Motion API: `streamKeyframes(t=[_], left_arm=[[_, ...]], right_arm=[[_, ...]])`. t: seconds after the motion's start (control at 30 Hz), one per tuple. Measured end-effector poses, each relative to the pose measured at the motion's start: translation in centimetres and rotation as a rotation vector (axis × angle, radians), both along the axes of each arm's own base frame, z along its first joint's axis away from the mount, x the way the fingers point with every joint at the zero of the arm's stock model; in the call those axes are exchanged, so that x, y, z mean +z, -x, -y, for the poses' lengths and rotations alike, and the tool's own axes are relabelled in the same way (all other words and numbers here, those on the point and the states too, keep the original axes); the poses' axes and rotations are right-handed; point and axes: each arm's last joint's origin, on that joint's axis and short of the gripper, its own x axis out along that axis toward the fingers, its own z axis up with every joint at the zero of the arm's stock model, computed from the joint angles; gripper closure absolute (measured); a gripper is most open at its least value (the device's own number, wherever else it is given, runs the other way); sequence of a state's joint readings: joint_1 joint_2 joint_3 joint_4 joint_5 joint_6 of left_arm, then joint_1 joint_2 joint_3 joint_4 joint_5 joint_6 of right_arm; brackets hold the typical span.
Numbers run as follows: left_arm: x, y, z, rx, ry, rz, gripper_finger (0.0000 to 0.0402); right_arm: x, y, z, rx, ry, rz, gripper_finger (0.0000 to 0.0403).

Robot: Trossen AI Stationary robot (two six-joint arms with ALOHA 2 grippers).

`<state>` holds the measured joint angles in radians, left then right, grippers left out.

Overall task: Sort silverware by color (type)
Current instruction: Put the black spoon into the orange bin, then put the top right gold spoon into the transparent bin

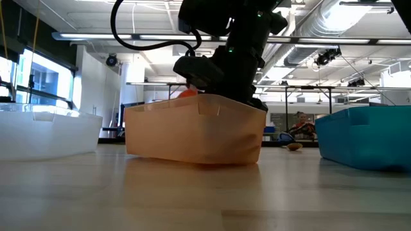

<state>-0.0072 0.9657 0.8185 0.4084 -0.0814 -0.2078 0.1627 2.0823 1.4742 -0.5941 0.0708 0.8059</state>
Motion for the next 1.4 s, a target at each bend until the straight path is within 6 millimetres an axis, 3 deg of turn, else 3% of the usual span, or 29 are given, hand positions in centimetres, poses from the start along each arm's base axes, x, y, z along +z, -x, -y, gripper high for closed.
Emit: streamKeyframes(t=[0.27, 0.67, 1.13, 1.4], left_arm=[[0.0, 0.0, 0.0, 0.000, 0.000, 0.000, 0.0402], [0.0, 0.0, 0.0, 0.000, 0.001, 0.000, 0.0401], [0.0, 0.0, 0.0, 0.000, 0.001, 0.000, 0.0402], [0.0, 0.0, 0.0, 0.000, 0.001, 0.000, 0.0402]], right_arm=[[0.0, 0.0, 0.0, -0.004, 0.001, 0.001, 0.0394], [-0.1, 0.0, -0.1, -0.003, -0.002, -0.001, 0.0295], [-0.1, 0.0, -0.1, 0.001, -0.001, -0.002, 0.0290], [1.1, -0.6, -0.2, 0.046, 0.019, 0.016, 0.0290]])
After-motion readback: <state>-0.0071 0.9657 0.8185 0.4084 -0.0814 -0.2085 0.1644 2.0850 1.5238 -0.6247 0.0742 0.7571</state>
